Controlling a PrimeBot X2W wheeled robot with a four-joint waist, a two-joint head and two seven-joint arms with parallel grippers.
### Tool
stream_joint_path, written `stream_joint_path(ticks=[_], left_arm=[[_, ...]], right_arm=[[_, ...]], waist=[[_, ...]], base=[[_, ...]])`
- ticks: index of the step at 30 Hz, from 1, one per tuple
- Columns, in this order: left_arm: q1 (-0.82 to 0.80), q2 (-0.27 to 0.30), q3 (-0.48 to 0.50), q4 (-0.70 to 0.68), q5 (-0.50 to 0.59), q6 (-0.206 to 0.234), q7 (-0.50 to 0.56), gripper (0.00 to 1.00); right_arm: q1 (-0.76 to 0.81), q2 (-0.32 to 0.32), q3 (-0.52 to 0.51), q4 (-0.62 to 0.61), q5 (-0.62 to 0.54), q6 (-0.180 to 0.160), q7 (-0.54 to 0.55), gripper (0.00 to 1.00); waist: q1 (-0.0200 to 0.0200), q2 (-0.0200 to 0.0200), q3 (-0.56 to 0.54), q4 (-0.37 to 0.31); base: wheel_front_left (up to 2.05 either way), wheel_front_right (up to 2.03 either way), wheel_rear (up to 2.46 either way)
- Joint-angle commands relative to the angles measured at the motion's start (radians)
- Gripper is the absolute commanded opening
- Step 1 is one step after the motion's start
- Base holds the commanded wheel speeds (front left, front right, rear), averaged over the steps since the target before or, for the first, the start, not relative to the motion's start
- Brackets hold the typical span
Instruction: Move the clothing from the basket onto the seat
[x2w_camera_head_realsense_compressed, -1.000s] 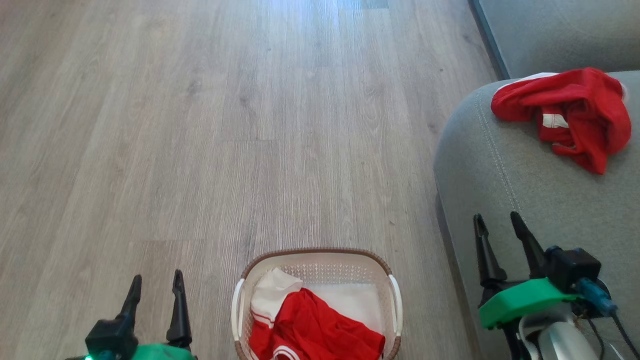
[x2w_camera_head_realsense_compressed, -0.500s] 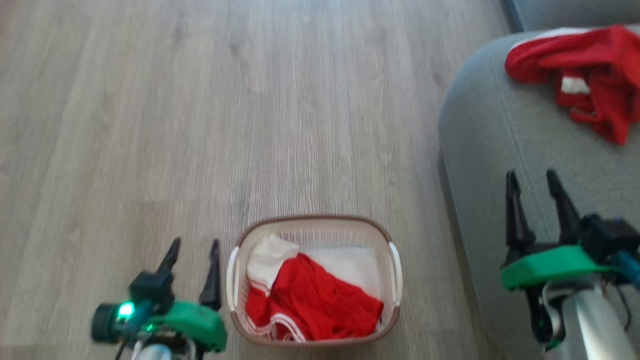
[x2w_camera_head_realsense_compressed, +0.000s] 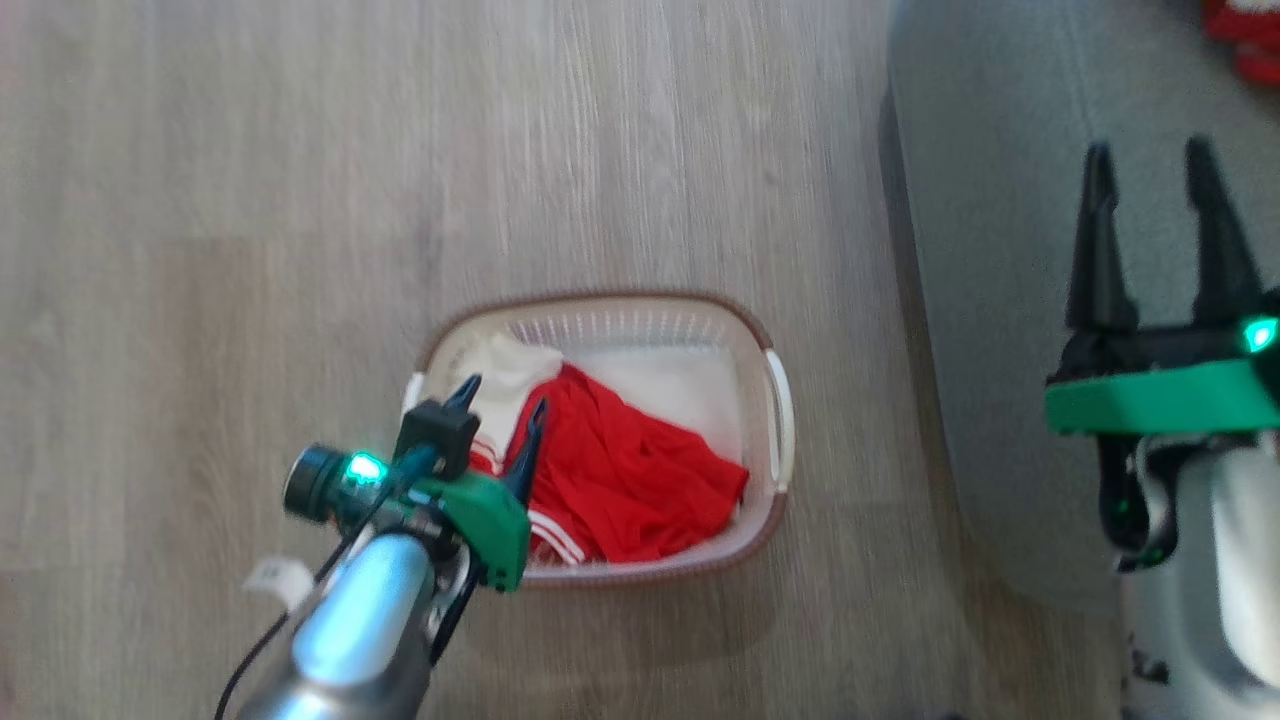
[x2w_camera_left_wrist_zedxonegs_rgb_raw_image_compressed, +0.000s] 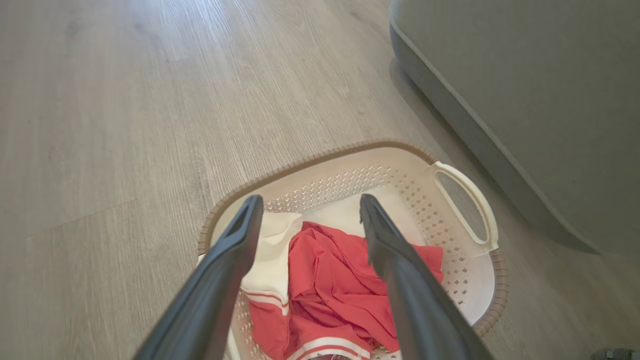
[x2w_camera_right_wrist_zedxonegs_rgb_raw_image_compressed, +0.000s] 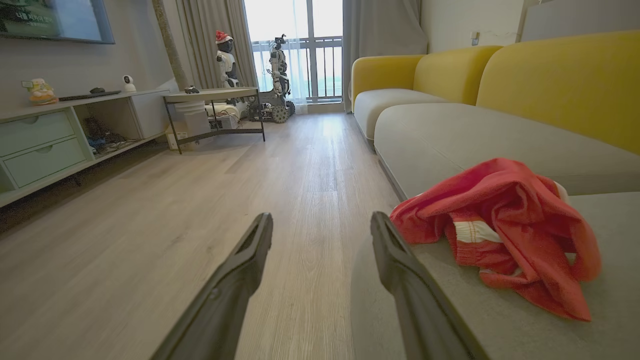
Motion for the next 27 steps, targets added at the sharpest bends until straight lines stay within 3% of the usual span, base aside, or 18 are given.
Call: stream_joint_path(ticks=[1,9,15,27], left_arm=[[-0.044,0.002,0.016,0.006,0.012,-0.006,-0.004,1.00],[-0.241,-0.022,-0.067,0.246,0.045,-0.026,0.003,1.00],[-0.356,-0.026,-0.104,0.408,0.049,0.003,0.028,1.00],[-0.459,-0.024,-0.123,0.543,0.054,0.095,0.065,1.00]], right_arm=[[-0.034,0.001,0.013,-0.047,-0.008,0.000,-0.006,1.00],[-0.113,0.001,0.016,-0.133,-0.012,0.000,-0.006,1.00],[-0.162,0.001,0.050,-0.191,0.005,0.000,-0.006,1.00],[-0.185,0.001,0.087,-0.243,0.044,0.000,-0.006,1.00]], waist=[[-0.0002,0.0000,0.099,-0.035],[-0.0002,0.0000,0.294,-0.068],[-0.0002,0.0000,0.412,-0.097],[-0.0002,0.0000,0.473,-0.137]], base=[[0.00,0.00,0.00],[0.00,0.00,0.00],[0.00,0.00,0.00],[0.00,0.00,0.00]])
